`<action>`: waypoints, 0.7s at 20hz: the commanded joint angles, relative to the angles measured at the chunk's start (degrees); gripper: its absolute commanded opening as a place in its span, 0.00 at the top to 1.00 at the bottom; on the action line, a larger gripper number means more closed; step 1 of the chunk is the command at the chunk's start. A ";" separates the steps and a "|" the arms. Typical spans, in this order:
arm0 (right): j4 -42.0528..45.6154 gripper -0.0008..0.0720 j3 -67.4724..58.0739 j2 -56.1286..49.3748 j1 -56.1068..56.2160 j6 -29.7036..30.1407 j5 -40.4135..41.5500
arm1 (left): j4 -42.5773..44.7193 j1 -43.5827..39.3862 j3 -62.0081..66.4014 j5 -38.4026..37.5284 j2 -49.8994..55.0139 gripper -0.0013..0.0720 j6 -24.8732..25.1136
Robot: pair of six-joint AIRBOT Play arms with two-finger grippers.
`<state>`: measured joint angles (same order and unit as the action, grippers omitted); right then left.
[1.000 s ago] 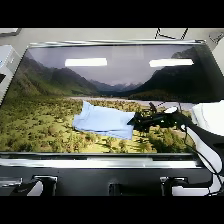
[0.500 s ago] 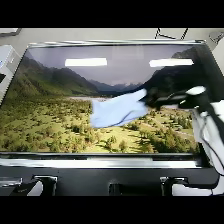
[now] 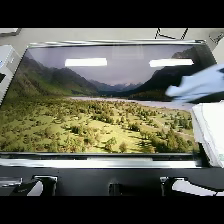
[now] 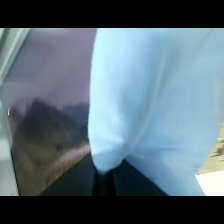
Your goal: Fold the clothes and pants, and hang the long-sleeved shirts on hangers.
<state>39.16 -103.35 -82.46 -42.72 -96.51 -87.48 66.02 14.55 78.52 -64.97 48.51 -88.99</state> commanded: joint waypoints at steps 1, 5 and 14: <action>0.81 0.93 -6.23 0.22 -12.74 -6.43 -4.59 | 0.00 0.00 -0.02 0.00 -0.04 0.95 0.31; -0.15 0.93 -6.93 2.56 -23.43 -8.39 -8.87 | 0.02 0.00 -0.02 0.02 -0.04 0.95 0.48; 16.39 0.93 -5.84 4.85 -32.65 -9.01 -18.49 | 0.02 0.00 -0.02 0.02 -0.04 0.95 1.57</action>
<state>46.41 -109.84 -78.11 -73.97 -105.49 -103.96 66.02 14.55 78.52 -64.95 48.51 -87.59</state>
